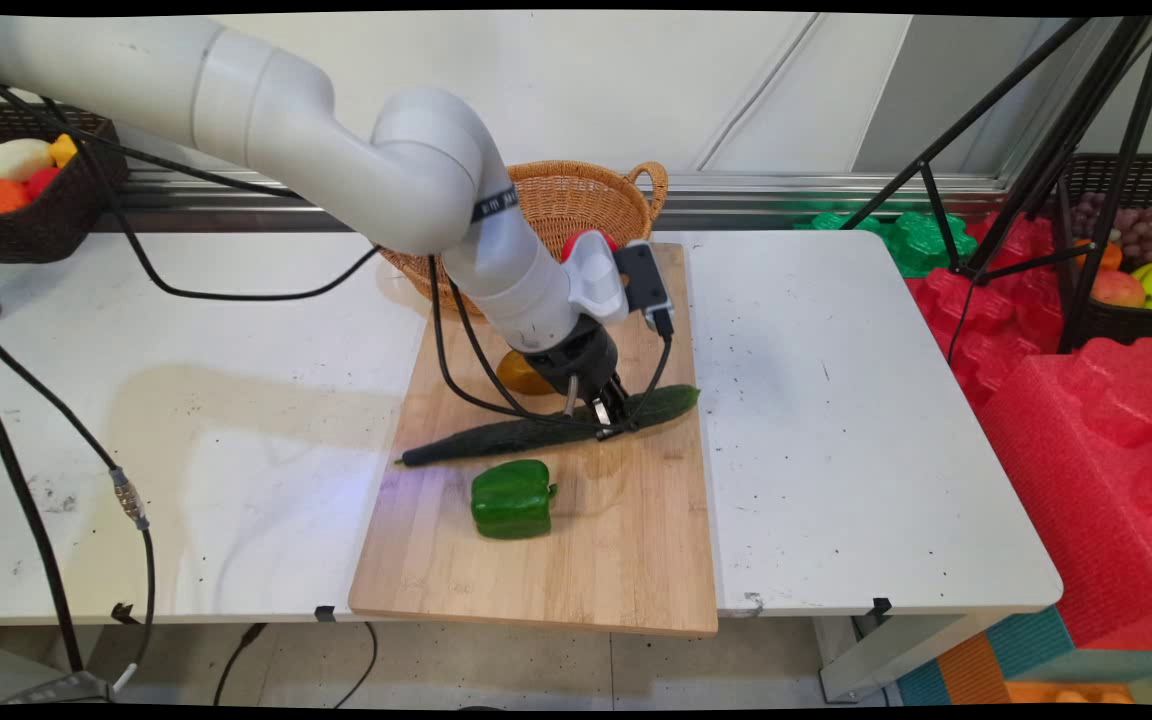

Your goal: Place the picked object in the vegetable basket

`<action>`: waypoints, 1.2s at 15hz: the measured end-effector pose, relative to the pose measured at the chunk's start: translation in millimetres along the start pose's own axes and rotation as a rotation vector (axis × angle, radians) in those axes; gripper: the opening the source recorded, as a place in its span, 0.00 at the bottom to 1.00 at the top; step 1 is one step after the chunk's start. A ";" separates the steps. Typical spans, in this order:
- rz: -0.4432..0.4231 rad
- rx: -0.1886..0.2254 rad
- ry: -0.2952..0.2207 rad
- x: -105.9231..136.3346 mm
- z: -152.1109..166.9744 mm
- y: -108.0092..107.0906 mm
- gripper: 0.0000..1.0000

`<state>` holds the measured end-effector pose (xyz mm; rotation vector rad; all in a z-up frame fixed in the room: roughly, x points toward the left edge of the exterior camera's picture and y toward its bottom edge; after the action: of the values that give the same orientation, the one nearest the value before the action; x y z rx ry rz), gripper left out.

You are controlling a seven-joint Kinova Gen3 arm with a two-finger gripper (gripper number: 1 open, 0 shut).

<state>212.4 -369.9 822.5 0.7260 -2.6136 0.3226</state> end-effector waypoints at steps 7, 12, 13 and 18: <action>0.012 0.038 0.108 9.4 -69.3 -14.8 0.00; -0.013 0.133 0.213 20.4 -141.9 -48.1 0.00; -0.027 0.163 0.233 23.6 -153.8 -58.6 0.00; -0.133 0.308 0.286 33.4 -185.5 -111.5 0.00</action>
<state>305.5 -418.2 1014.7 0.8767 -2.2579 0.7416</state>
